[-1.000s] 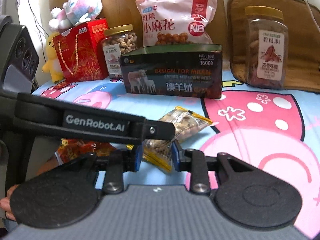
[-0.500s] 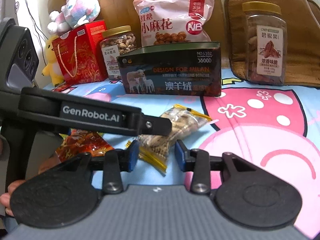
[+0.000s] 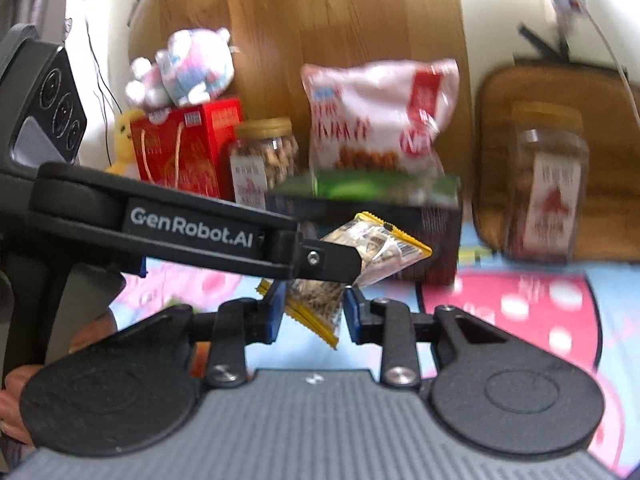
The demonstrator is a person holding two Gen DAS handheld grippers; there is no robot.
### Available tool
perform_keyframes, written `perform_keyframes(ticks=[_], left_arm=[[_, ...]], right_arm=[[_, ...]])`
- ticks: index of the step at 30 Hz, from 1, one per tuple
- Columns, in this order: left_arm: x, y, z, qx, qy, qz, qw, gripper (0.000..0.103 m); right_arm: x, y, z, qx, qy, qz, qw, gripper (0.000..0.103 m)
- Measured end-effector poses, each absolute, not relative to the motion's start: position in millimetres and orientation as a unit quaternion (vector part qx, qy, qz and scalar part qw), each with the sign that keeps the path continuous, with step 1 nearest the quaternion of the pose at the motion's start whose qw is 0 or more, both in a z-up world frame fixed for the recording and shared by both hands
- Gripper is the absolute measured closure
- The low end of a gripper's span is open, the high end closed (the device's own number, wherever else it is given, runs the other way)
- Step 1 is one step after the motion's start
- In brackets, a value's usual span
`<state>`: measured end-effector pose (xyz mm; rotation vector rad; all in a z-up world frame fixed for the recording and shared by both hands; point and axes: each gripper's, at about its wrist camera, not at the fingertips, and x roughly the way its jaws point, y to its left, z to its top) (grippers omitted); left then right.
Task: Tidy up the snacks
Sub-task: 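Carry the nut packet over the tin box and open the left gripper, then lower the open left gripper to the red spicy snack packet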
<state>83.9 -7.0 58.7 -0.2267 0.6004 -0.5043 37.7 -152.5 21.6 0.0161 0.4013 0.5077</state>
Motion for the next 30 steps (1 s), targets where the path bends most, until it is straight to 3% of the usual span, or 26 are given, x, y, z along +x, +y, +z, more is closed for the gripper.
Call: perform_keyframes(ticks=[7,15,23,30], left_arm=[[138,3,94,-0.095,0.26,-0.206,0.939,0.061],[207,16,75,-0.087,0.296,-0.119,0.944,0.058],[146,24,83,-0.099,0.235,-0.142,0.956,0.057],[87,43,63,-0.118,0.248,-0.165,0.947,0.057]], right_arm=[[109,-143,54,0.02,0.181,0.276,0.944,0.068],[181,-125,36,0.035,0.224,0.247,0.942,0.06],[123,-155,28,0.094,0.195,0.261,0.941,0.06],[78,-171,11,0.129,0.225,0.293,0.92,0.06]])
